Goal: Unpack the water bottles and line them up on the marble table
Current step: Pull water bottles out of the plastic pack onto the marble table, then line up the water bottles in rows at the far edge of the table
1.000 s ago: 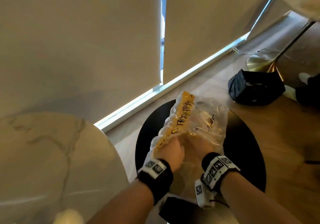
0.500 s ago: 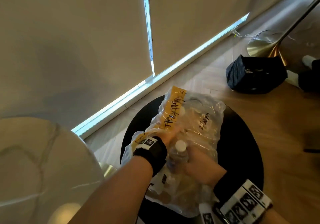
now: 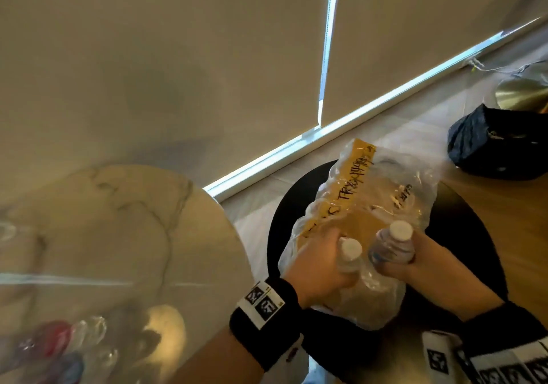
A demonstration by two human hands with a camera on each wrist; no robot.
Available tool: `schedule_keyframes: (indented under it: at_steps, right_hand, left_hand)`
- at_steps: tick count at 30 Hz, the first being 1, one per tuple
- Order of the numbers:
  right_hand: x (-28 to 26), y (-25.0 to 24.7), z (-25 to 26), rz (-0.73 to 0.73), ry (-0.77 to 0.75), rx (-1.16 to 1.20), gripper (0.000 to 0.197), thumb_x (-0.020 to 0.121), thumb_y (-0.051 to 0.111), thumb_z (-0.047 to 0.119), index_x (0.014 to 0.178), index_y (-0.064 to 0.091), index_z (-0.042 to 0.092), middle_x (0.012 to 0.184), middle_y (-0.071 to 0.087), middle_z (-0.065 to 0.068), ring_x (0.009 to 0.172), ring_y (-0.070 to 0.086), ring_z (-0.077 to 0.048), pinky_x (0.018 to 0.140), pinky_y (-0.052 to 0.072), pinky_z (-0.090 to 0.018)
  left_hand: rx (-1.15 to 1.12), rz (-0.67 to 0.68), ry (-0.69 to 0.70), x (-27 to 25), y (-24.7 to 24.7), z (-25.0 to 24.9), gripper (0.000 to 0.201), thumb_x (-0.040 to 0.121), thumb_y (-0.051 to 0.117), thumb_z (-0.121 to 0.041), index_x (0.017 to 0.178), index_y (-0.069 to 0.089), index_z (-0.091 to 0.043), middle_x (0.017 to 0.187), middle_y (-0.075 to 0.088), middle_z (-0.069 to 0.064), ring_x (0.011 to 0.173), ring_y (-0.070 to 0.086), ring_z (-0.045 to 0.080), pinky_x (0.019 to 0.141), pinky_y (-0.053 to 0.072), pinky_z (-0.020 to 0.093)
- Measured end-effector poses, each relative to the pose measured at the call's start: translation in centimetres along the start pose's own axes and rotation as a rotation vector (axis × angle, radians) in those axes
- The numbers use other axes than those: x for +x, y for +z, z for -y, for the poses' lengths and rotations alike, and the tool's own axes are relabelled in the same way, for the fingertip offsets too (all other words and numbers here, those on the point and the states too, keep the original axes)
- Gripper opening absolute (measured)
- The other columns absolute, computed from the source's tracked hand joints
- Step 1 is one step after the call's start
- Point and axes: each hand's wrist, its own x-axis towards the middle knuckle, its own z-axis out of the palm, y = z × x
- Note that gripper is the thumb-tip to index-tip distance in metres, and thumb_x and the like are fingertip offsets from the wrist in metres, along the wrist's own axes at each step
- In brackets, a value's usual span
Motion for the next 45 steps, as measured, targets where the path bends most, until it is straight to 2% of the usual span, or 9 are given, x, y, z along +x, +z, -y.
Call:
schedule_keyframes:
  at_steps: [6, 13, 15, 21, 25, 32, 36, 40, 45]
  right_hand:
    - [-4.7, 1.5, 4.7, -0.044, -0.142, 0.049, 0.099, 0.045, 0.082, 0.076, 0.131, 0.051, 0.038, 0.11, 0.071, 0.01, 0.103, 0.068, -0.017, 0.096, 0.052, -0.044]
    - [-12.7, 12.1, 15.0, 0.211, -0.447, 0.099, 0.053, 0.065, 0.077, 0.061, 0.105, 0.062, 0.031, 0.094, 0.073, 0.008, 0.089, 0.068, -0.006, 0.081, 0.053, -0.022]
    - [-13.9, 17.4, 16.6, 0.373, -0.465, 0.108, 0.049, 0.068, 0.085, 0.044, 0.108, 0.06, 0.031, 0.098, 0.071, 0.01, 0.09, 0.066, -0.001, 0.077, 0.051, -0.011]
    - [-17.0, 32.3, 18.7, 0.543, -0.594, -0.019, 0.054, 0.065, 0.084, 0.041, 0.113, 0.058, 0.035, 0.101, 0.07, 0.013, 0.093, 0.066, -0.003, 0.086, 0.055, -0.03]
    - [-18.5, 37.9, 20.9, 0.488, -0.612, -0.072, 0.058, 0.067, 0.079, 0.04, 0.119, 0.054, 0.038, 0.108, 0.066, 0.014, 0.096, 0.065, -0.005, 0.085, 0.056, -0.031]
    - [-18.7, 38.9, 21.2, 0.529, -0.483, -0.131, 0.076, 0.07, 0.084, 0.03, 0.133, 0.042, 0.036, 0.129, 0.055, 0.016, 0.116, 0.057, -0.004, 0.092, 0.05, -0.018]
    - [-18.1, 35.2, 22.1, 0.493, -0.448, -0.216, 0.048, 0.087, 0.071, 0.019, 0.126, 0.049, 0.034, 0.122, 0.062, 0.018, 0.113, 0.062, -0.002, 0.094, 0.049, -0.016]
    - [-16.3, 32.7, 26.3, 0.273, -0.498, -0.199, 0.019, 0.094, 0.064, 0.028, 0.111, 0.063, 0.034, 0.104, 0.073, 0.016, 0.094, 0.066, 0.006, 0.089, 0.055, -0.026]
    - [-13.6, 33.9, 35.8, 0.318, -0.724, -0.323, 0.033, 0.09, 0.066, 0.041, 0.122, 0.059, 0.037, 0.1, 0.067, 0.014, 0.089, 0.065, -0.004, 0.082, 0.053, -0.025]
  left_hand:
    - [-0.342, -0.328, -0.047, -12.9, -2.5, 0.8, 0.053, 0.077, 0.082, -0.042, 0.121, 0.055, -0.033, 0.114, 0.068, -0.014, 0.102, 0.065, 0.002, 0.092, 0.055, 0.025]
    - [-0.427, -0.792, -0.379, -28.7, 0.4, 9.9, 0.055, 0.066, 0.088, -0.042, 0.11, 0.057, -0.038, 0.099, 0.07, -0.015, 0.09, 0.066, -0.001, 0.075, 0.052, 0.011]
    - [-0.482, -0.899, -0.488, -32.8, 1.4, 13.1, 0.056, 0.065, 0.09, -0.038, 0.11, 0.057, -0.039, 0.101, 0.071, -0.011, 0.094, 0.068, 0.002, 0.081, 0.053, 0.017]
    - [-0.602, -1.081, -0.594, -41.8, 2.1, 21.0, 0.057, 0.07, 0.089, -0.034, 0.117, 0.057, -0.031, 0.111, 0.071, -0.006, 0.104, 0.068, 0.01, 0.093, 0.056, 0.039]
    - [-0.673, -1.09, -0.549, -44.0, 0.8, 24.9, 0.057, 0.074, 0.088, -0.03, 0.12, 0.055, -0.032, 0.115, 0.069, -0.009, 0.108, 0.067, 0.01, 0.084, 0.057, 0.023]
    - [-0.621, -0.774, -0.513, -45.6, 0.2, 27.8, 0.09, 0.069, 0.086, -0.041, 0.146, 0.039, -0.032, 0.138, 0.042, -0.019, 0.123, 0.049, 0.0, 0.1, 0.053, 0.028]
    - [-0.421, -0.627, -0.662, -50.4, -1.5, 30.6, 0.063, 0.087, 0.075, -0.033, 0.143, 0.049, -0.019, 0.127, 0.057, -0.011, 0.122, 0.059, 0.006, 0.095, 0.041, 0.01]
    - [-0.236, -0.643, -0.713, -54.8, -7.5, 32.7, 0.036, 0.091, 0.067, -0.041, 0.124, 0.065, -0.026, 0.105, 0.071, -0.014, 0.093, 0.067, -0.006, 0.087, 0.051, 0.018]
    - [-0.115, -0.825, -0.495, -50.6, -17.5, 32.6, 0.025, 0.094, 0.065, -0.033, 0.119, 0.068, -0.029, 0.105, 0.07, -0.012, 0.093, 0.068, 0.002, 0.087, 0.058, 0.031]
